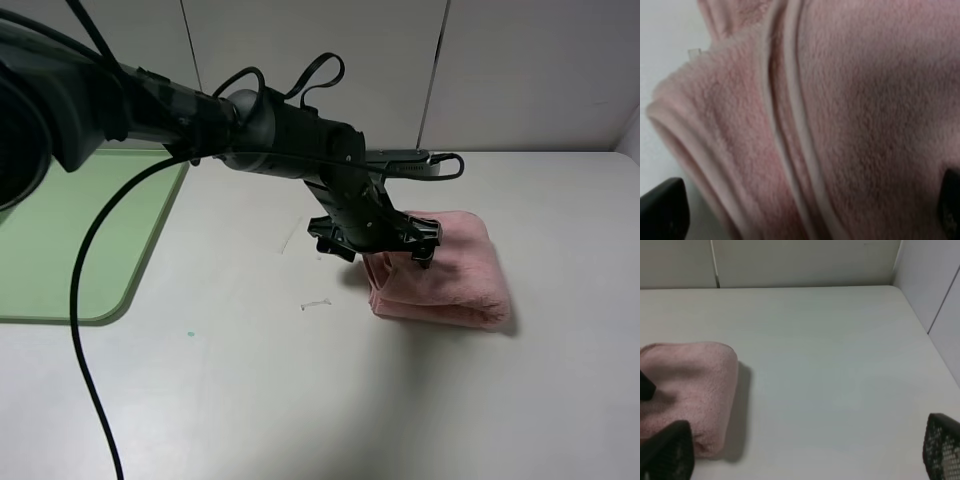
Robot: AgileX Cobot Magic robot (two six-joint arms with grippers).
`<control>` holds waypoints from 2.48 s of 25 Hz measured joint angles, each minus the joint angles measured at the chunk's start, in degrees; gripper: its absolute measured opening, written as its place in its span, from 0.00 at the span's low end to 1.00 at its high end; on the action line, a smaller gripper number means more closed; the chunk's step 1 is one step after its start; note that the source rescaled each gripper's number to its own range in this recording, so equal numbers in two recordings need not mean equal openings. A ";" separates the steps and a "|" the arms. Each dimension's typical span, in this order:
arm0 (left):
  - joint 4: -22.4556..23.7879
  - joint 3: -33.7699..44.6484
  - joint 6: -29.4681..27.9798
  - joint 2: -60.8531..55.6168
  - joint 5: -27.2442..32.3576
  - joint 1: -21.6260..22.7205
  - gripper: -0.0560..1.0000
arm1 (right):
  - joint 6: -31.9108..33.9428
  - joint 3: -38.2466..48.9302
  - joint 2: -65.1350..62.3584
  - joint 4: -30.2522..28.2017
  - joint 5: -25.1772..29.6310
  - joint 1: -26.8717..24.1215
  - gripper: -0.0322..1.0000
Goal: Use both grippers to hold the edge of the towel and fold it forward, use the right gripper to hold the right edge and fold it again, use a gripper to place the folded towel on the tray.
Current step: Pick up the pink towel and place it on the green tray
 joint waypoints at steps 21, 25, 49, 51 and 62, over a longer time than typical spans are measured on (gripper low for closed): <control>-1.47 -0.70 -0.99 3.78 -5.70 -1.81 0.43 | 0.00 0.00 0.00 -0.57 0.00 0.00 1.00; -1.65 -0.70 -0.99 3.78 -5.75 -1.81 0.23 | 0.00 0.00 0.00 -0.57 0.00 0.00 1.00; 6.16 -0.68 7.68 -7.43 21.30 6.54 0.22 | 0.00 0.00 0.00 -0.57 0.00 0.00 1.00; 6.16 -0.55 8.97 -8.50 22.75 8.17 0.22 | 0.00 0.00 0.00 -0.57 0.00 0.00 1.00; 6.47 6.76 12.12 -17.09 24.24 21.19 0.22 | 0.00 0.00 0.00 -0.57 0.00 0.00 1.00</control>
